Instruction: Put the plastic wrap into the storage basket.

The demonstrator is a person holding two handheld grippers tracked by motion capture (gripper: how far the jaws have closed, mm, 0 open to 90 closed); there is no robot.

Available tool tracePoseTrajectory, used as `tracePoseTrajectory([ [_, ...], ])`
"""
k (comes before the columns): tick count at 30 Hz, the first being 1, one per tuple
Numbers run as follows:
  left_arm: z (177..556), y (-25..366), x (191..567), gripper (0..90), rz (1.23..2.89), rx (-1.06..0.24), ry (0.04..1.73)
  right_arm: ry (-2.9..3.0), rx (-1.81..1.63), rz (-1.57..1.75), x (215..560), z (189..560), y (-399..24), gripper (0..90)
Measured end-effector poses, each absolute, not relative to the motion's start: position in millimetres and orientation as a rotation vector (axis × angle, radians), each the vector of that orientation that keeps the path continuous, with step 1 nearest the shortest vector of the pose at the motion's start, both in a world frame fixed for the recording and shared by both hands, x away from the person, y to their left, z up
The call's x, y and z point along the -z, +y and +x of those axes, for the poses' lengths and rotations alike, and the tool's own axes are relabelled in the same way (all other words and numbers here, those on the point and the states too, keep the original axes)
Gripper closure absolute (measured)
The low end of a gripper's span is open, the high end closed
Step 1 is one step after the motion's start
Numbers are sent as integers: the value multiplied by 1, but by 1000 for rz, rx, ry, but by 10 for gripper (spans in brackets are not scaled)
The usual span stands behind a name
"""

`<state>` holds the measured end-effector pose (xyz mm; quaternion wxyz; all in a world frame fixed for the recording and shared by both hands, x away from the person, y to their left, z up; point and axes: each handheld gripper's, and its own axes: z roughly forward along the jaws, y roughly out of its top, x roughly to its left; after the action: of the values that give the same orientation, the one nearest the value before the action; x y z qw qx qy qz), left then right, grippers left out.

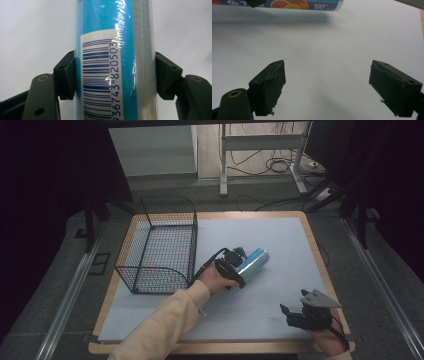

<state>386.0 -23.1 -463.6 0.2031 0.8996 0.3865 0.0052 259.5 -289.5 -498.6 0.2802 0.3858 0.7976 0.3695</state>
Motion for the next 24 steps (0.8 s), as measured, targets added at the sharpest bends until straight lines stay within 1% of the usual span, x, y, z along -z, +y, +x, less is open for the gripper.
tracePoseTrajectory([
  [9, 383, -19, 448, 318, 2490, -43, 1052, 2134, -988, 1035, 498, 259, -290, 140],
  [16, 383, -15, 429, 318, 2455, -73, 1028, 2127, -986, 1036, 497, 259, -290, 140],
  [24, 382, -12, 417, 318, 2436, -100, 1010, 2130, -983, 1034, 498, 259, -290, 139],
])
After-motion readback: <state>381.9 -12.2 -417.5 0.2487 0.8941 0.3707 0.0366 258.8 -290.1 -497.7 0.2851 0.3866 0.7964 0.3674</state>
